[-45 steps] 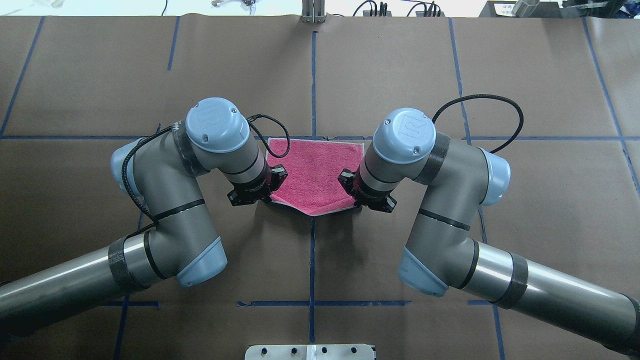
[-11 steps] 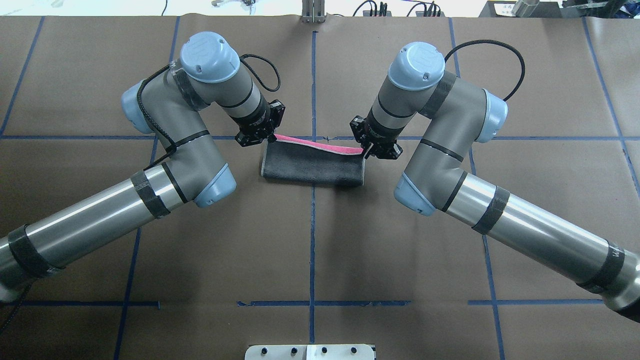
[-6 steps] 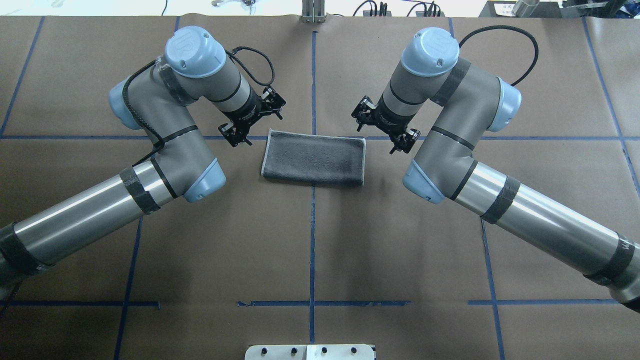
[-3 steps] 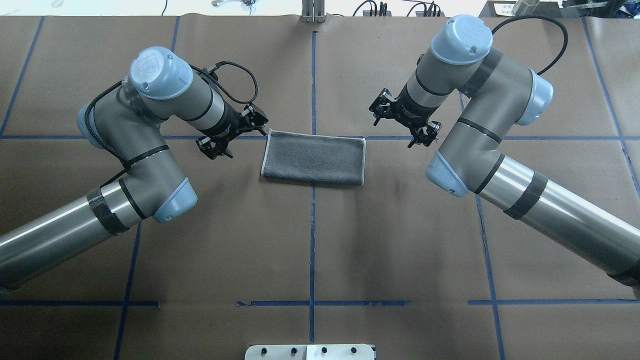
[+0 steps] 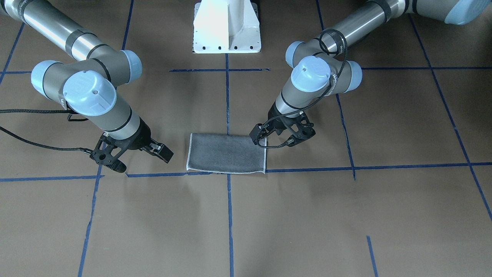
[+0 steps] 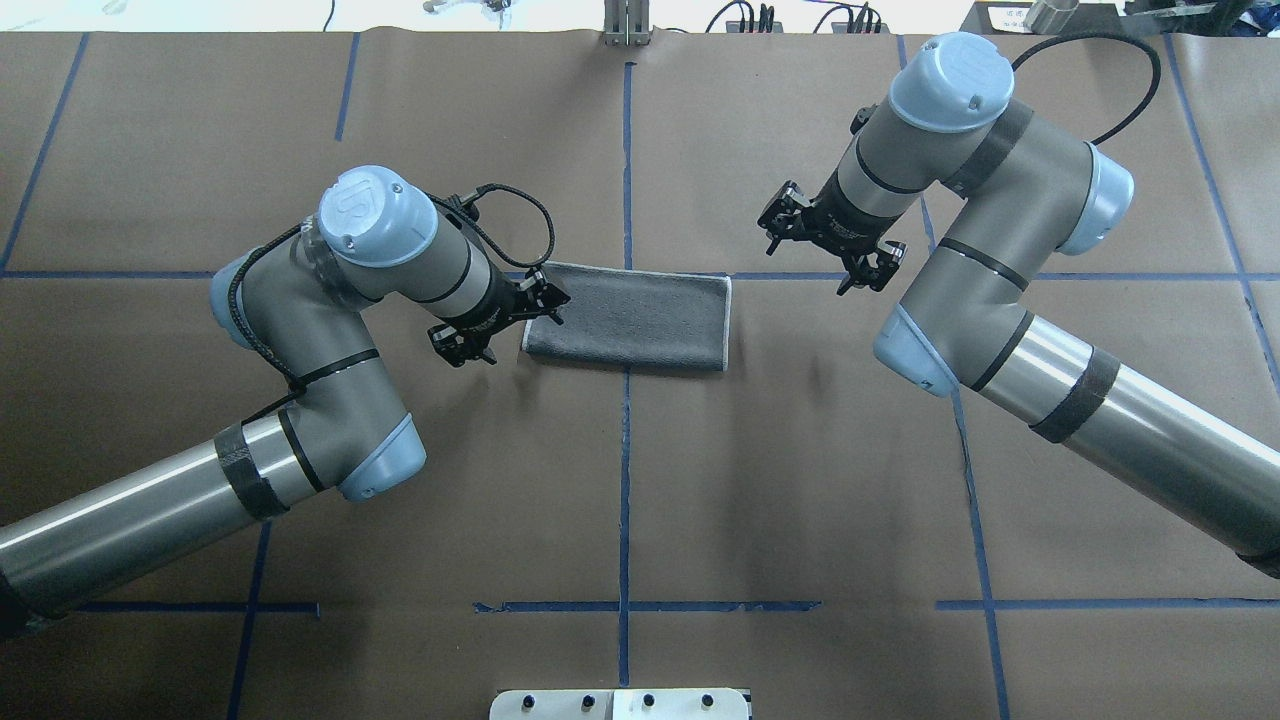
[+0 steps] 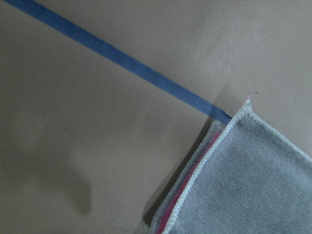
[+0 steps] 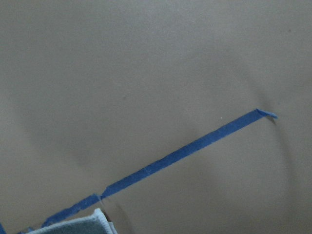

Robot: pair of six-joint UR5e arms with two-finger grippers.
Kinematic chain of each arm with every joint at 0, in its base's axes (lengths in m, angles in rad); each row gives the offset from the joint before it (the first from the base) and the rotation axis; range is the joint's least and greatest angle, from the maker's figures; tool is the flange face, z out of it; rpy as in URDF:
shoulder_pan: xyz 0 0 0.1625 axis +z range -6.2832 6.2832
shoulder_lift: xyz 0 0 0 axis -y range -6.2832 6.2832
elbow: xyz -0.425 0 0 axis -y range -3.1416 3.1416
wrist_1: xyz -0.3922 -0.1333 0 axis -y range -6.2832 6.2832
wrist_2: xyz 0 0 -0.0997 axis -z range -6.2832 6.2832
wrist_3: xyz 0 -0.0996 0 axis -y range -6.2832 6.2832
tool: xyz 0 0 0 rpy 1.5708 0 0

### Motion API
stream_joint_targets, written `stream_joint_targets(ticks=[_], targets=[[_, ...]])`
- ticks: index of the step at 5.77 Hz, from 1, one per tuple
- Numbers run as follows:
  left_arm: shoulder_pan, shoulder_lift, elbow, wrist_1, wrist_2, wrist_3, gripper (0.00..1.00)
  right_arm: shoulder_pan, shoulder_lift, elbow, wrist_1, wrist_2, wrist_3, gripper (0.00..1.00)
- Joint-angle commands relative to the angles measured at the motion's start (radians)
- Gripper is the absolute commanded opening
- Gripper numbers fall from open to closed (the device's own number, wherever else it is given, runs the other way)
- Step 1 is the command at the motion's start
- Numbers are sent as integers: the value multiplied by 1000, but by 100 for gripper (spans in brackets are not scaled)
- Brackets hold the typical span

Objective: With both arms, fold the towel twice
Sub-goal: 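Grasp the folded towel's end nearest the left gripper while the right arm withdraws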

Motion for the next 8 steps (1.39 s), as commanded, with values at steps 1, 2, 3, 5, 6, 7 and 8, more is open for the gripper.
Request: stream_joint_targets(ticks=[1,2,3,5,6,7,8], targets=[[13,-23,26,2,25,6,92,0,-8,1,1,0,-3,100],[7,-23,26,2,25,6,90,19,-41,11,1,3,-25,100],[7,-21,26,3,25,6,87,57,-105,33,3,5,-146,100],[7,-20,26,3,25,6,75,135,-196,54,1,79,-292,100],[6,-20,26,3,25,6,73,149,-221,53,3,83,-340,100],[7,-20,28,3,25,6,64,151,-222,53,3,83,-342,100],[7,-21,28,3,25,6,57,152,-221,53,1,83,-342,100]])
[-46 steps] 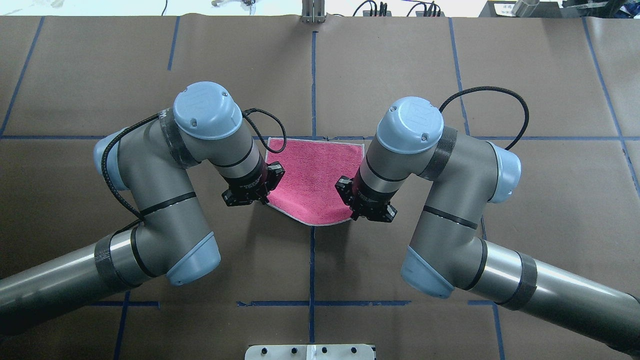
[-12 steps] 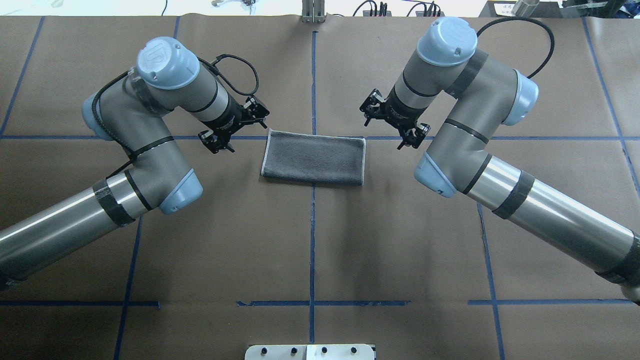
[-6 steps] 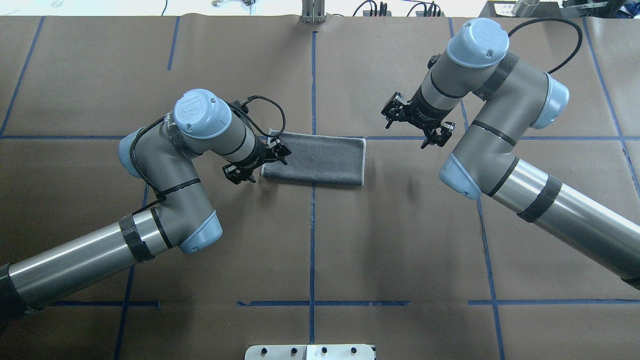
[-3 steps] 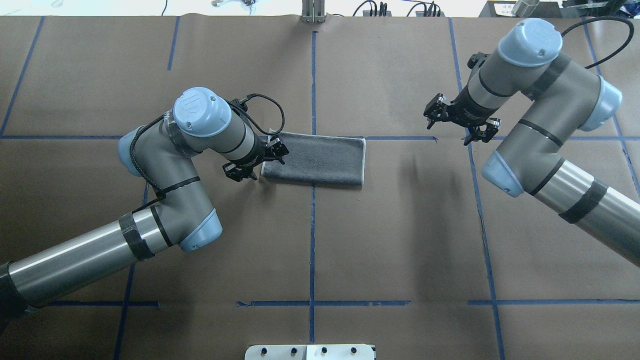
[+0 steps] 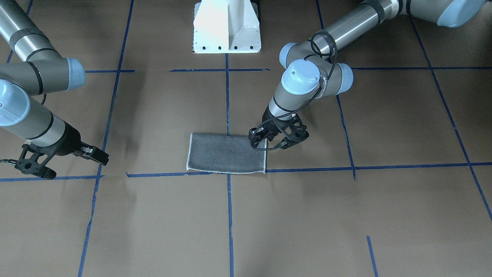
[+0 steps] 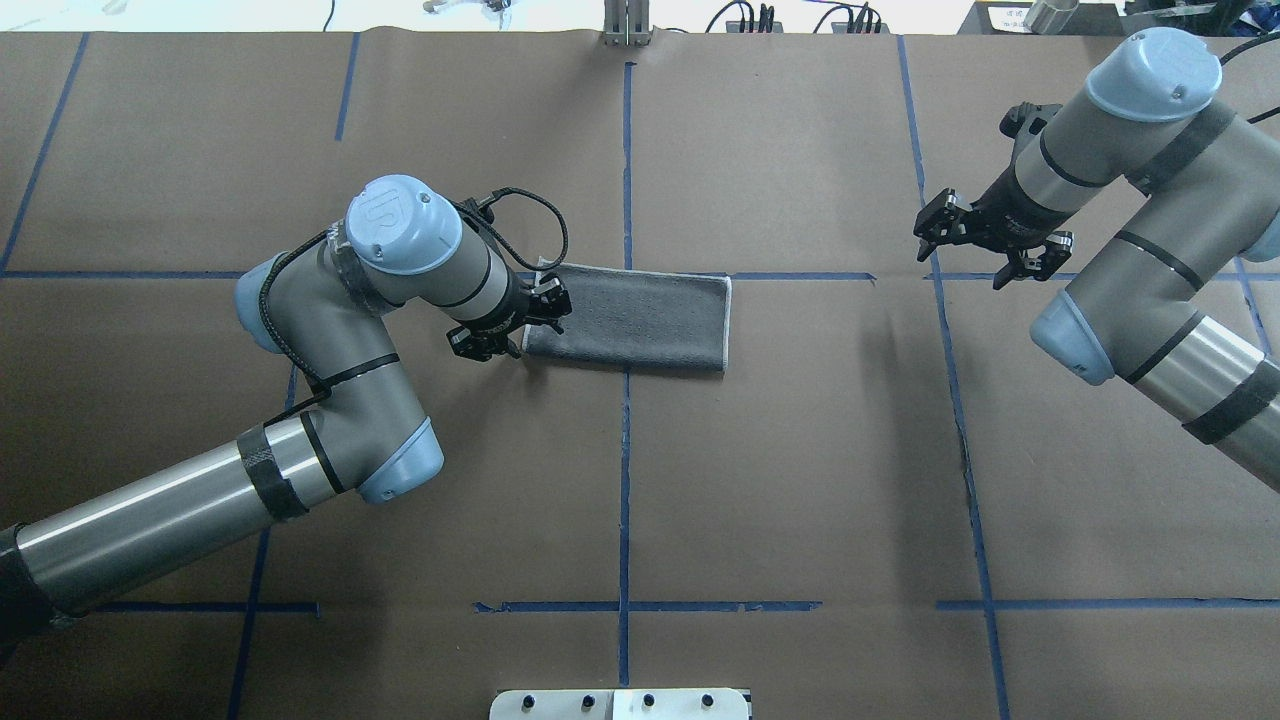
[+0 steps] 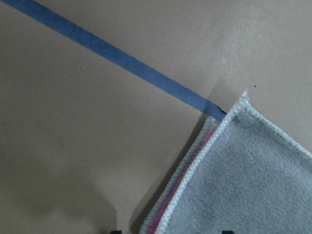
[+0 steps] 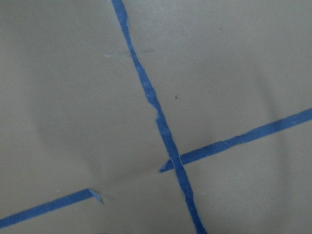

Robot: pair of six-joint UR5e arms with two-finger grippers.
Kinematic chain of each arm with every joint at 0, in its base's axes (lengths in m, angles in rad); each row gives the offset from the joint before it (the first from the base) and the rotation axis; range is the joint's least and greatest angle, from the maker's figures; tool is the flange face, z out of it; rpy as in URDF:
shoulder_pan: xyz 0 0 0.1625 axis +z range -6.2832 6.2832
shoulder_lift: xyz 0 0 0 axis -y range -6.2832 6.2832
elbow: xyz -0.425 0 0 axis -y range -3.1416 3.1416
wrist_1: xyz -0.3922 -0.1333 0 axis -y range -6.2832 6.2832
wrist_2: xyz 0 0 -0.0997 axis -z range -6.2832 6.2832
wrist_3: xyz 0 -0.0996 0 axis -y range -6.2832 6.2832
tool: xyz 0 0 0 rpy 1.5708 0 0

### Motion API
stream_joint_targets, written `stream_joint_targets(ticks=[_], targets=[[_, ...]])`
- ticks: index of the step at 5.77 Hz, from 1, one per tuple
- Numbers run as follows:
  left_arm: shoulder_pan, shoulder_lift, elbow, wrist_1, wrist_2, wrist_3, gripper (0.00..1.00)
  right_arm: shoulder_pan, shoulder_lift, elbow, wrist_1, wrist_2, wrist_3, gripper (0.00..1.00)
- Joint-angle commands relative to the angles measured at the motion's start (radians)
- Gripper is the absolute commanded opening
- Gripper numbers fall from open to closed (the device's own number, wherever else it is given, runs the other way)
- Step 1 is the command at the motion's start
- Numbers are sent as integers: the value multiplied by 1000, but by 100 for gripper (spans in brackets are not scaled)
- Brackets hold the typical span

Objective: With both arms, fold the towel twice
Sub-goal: 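Grasp the folded towel's end nearest the left gripper while the right arm withdraws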

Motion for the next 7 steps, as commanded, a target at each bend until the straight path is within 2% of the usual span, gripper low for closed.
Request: stream_joint_targets(ticks=[1,2,4,5,6,7], targets=[[0,0,-1,0,0,-3,49,9,0,2,-3,3,-4,100],[0,-1,-1,2,0,-6,45,9,2,2,-4,3,-4,100],[0,-1,-3,2,0,-9,30,9,3,0,-6,3,-4,100],[0,-1,-4,2,0,-9,8,9,3,2,-6,3,-4,100],[2,-4,-6,2,-1,-8,0,11,2,0,-6,3,-4,100],[-1,-16,-15,20,-5,-6,0,14,2,0,-7,3,-4,100]])
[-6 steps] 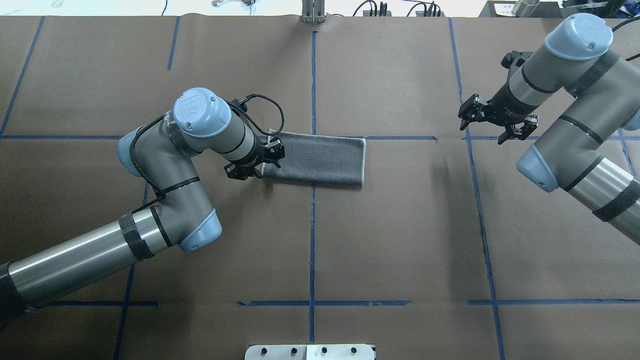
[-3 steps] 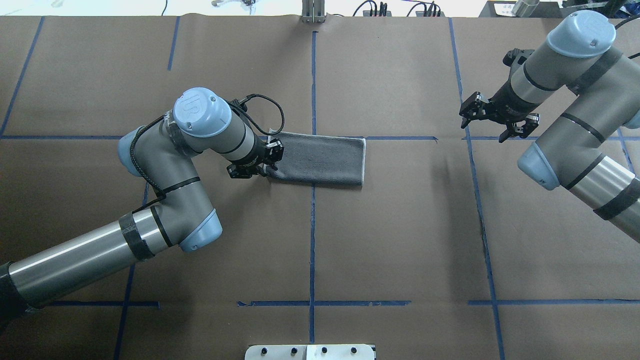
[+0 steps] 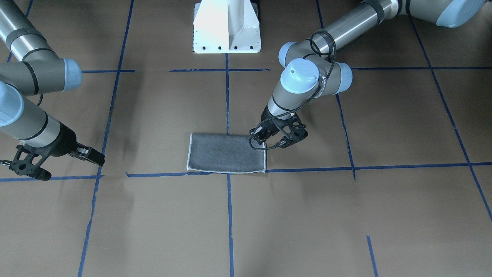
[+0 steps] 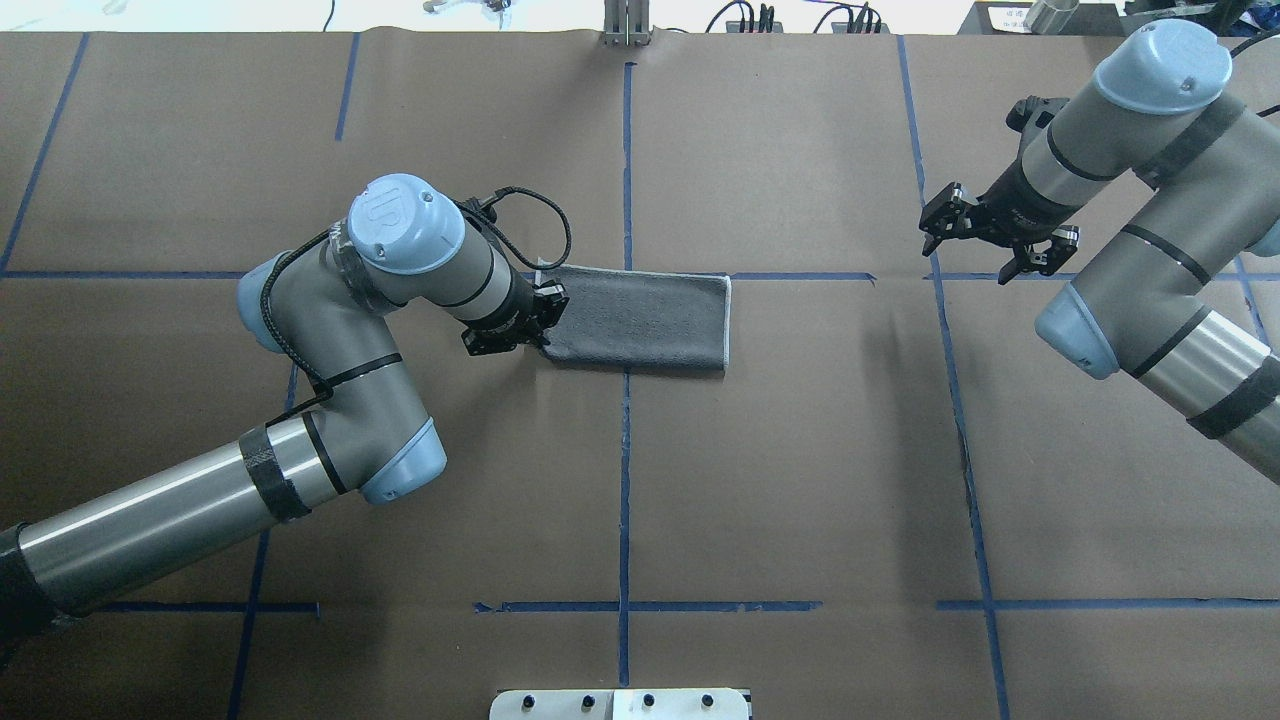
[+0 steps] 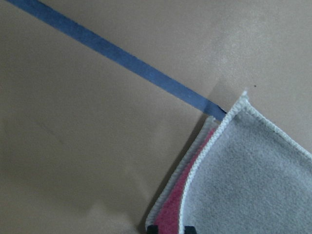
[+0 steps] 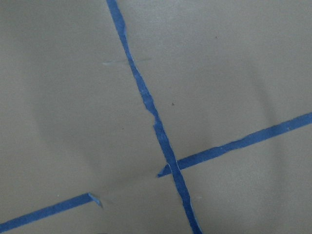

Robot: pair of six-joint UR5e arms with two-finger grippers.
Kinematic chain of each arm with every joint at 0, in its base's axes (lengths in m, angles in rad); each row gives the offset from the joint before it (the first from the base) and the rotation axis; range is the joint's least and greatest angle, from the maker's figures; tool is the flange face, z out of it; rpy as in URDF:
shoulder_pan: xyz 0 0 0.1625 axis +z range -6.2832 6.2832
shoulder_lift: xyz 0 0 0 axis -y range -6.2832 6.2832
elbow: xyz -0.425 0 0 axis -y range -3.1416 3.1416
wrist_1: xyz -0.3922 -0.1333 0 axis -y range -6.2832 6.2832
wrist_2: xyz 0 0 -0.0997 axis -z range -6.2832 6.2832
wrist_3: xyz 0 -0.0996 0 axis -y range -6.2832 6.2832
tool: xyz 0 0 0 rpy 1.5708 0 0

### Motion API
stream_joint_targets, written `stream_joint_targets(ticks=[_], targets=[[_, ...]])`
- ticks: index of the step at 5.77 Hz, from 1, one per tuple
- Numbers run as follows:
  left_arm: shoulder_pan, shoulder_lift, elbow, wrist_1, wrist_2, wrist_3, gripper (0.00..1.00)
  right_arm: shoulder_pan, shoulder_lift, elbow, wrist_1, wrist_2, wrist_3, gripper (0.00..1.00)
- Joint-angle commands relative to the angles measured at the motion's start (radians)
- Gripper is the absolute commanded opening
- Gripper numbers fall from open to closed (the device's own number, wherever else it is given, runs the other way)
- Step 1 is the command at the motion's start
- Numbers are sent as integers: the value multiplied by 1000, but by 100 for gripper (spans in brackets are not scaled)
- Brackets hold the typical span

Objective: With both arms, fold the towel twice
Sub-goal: 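Grasp the folded towel's end nearest the left gripper while the right arm withdraws, then fold the grasped end over onto the other end with the left gripper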

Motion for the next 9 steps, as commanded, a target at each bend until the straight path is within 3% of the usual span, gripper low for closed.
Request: stream_joint_targets(ticks=[1,2,3,5,6,7,8,9], targets=[[-3,-73,-41,151,-2,20,0,2,-2,0,-1,0,0,100],[-3,-143,-51,290,4,67,0,4,-4,-3,-1,0,0,100],[-2,-176,-51,340,27,107,0,5,-4,-5,-1,0,0,100],[36,-272,-19,487,166,325,0,8,-7,-5,-3,0,0,100],[84,-277,-1,488,259,422,0,14,-14,-5,-1,0,-2,100],[116,-355,92,488,330,490,0,21,-20,-3,-3,0,-8,100],[142,-424,178,483,376,506,0,22,-26,-2,-1,0,-8,100],[153,-449,194,483,396,577,0,25,-28,-2,-1,1,-8,100]])
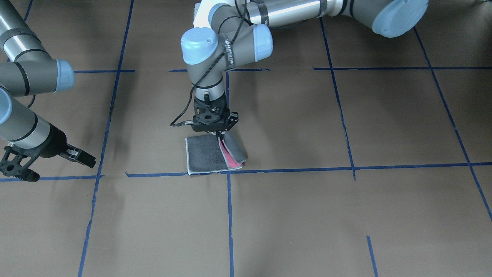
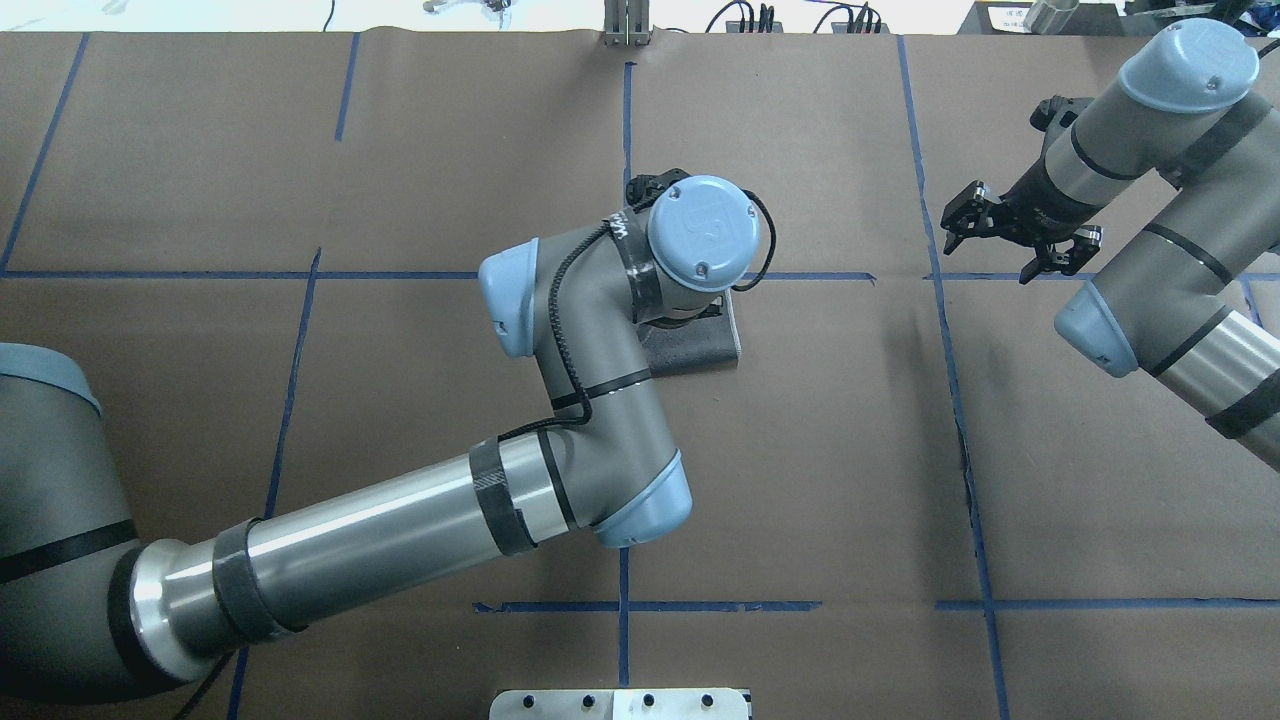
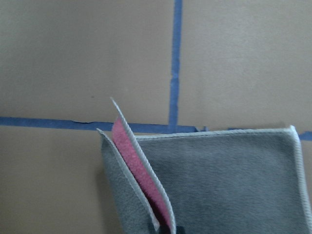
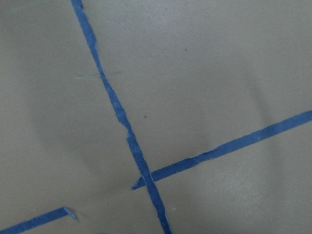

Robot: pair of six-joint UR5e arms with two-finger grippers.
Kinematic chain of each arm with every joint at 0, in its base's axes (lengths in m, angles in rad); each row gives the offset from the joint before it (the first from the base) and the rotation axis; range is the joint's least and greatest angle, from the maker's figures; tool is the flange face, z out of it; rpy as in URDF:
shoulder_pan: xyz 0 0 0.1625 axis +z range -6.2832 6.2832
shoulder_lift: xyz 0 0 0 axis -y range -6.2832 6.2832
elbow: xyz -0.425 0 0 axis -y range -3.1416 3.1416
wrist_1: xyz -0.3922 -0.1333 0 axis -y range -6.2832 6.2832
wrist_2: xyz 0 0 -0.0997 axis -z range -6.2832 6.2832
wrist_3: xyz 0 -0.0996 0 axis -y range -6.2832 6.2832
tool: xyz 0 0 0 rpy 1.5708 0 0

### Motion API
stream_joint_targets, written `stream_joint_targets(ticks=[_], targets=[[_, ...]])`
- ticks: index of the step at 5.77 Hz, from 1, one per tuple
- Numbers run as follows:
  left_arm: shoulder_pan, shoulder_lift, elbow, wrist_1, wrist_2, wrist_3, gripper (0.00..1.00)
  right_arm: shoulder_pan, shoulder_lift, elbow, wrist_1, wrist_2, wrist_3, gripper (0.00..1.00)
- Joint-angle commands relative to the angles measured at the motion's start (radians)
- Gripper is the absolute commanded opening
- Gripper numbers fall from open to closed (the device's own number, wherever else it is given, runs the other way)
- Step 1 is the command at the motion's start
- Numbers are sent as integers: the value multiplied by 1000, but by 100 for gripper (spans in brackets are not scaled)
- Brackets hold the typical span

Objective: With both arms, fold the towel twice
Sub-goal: 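Fold the grasped end over onto the other end with the left gripper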

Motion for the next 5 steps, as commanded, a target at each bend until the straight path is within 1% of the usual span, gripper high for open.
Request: stream_joint_targets(ticks=[1,2,3,4,5], targets=[[32,-70,85,-12,58,107,0,8,-9,4,0,1,-2,100],[34,-111,142,-13,62,117,0,9,-17,4,2,1,-7,100],[35,-131,188,-47,82,114,0,14,-22,7,2,3,-14,100],[37,-165,266,-97,88,112,0,14,-20,7,2,3,-14,100],[40,-167,270,-116,87,118,0,17,-20,7,2,3,-14,100]])
